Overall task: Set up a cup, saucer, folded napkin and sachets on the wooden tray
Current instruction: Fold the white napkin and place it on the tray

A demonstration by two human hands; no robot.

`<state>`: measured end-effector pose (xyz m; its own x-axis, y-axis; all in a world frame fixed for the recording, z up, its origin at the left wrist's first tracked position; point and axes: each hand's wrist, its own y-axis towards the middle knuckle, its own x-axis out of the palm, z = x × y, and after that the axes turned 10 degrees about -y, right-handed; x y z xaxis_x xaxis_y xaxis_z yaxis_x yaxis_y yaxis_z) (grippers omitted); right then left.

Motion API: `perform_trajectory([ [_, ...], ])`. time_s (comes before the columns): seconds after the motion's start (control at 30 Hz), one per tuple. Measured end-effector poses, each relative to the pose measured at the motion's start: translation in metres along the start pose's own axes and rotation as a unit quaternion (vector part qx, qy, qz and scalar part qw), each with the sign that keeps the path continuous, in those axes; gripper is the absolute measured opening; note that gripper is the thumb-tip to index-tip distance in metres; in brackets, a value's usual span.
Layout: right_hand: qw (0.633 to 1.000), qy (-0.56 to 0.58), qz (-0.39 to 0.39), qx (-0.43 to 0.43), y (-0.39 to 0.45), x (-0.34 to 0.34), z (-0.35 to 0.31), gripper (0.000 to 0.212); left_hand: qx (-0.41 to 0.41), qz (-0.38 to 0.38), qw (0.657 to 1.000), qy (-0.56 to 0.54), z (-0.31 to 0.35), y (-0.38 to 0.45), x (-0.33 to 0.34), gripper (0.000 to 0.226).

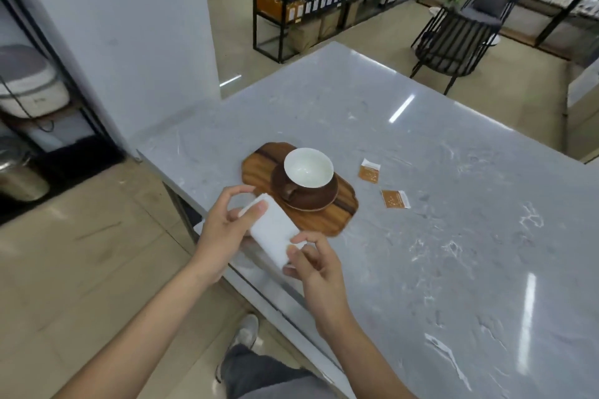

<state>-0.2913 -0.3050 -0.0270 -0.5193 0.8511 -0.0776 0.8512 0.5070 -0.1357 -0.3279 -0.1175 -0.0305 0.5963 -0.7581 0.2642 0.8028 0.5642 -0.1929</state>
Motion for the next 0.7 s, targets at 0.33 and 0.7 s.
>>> perform_trajectory([
  [0.33,0.991,-0.086,0.103,0.006,0.086,0.051,-0.001,0.016,-0.096,-0.001,0.995,0.011,0.029,0.107,-0.019,0.015],
  [0.7,0.968,-0.166,0.186,0.017,0.105,0.089,-0.005,0.030,-0.149,-0.115,0.976,0.106,0.042,0.163,-0.033,0.018],
])
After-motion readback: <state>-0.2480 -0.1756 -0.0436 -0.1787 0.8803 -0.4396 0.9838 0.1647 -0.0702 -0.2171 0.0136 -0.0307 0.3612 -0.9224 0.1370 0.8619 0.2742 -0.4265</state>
